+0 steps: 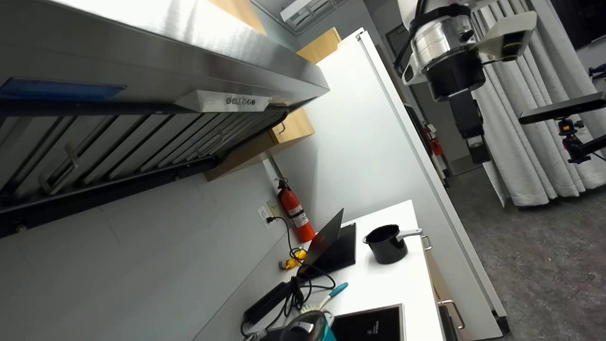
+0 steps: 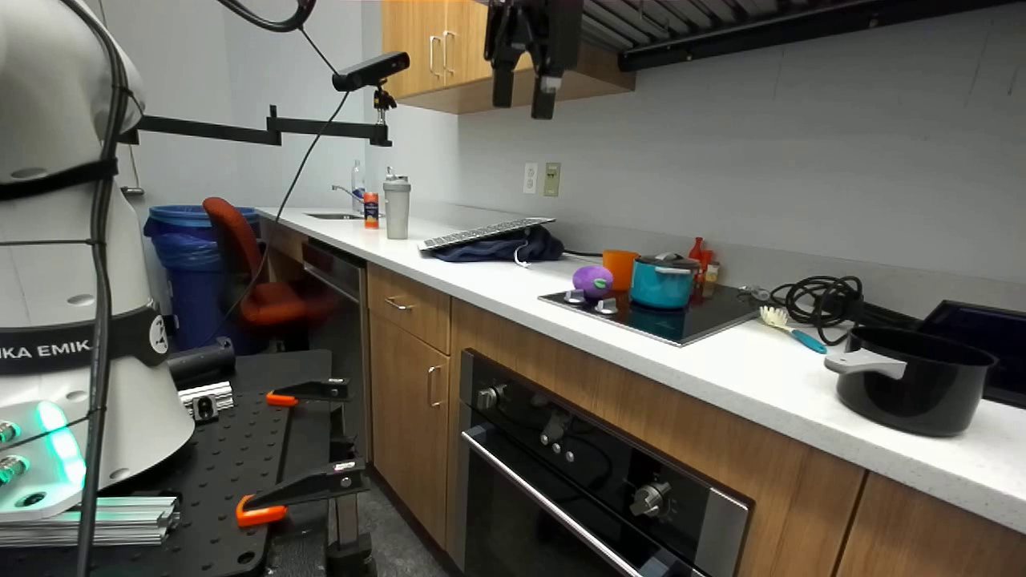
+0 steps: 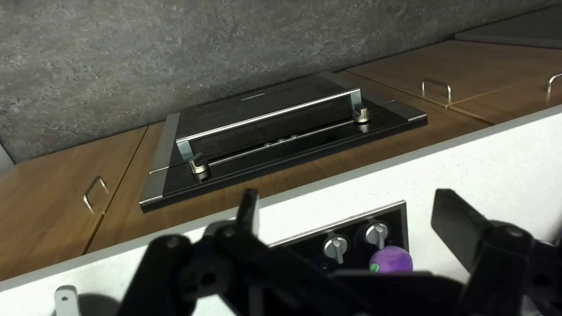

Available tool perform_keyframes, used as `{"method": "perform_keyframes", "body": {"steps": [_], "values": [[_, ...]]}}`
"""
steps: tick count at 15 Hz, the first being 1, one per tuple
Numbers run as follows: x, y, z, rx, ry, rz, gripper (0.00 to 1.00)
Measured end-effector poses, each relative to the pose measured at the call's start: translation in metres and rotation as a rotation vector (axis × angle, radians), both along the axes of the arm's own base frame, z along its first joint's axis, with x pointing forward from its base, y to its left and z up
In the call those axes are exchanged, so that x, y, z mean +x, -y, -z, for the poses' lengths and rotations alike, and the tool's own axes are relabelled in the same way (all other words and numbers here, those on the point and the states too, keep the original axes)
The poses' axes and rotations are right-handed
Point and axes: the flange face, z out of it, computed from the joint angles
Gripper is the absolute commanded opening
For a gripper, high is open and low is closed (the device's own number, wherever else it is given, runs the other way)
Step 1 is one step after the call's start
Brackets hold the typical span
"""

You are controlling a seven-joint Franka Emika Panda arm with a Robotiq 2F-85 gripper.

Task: Remove the lid from the blue pot

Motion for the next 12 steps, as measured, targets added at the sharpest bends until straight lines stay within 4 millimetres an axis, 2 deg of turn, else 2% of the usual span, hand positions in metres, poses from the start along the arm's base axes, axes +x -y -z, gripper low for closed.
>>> {"method": "perform_keyframes", "body": {"steps": [5, 12], "values": [[0.005, -0.003, 0.038, -0.017, 0.025, -0.048, 1.0], [0.038, -0.029, 0.081, -0.05, 0.067, -0.17, 1.0]]}}
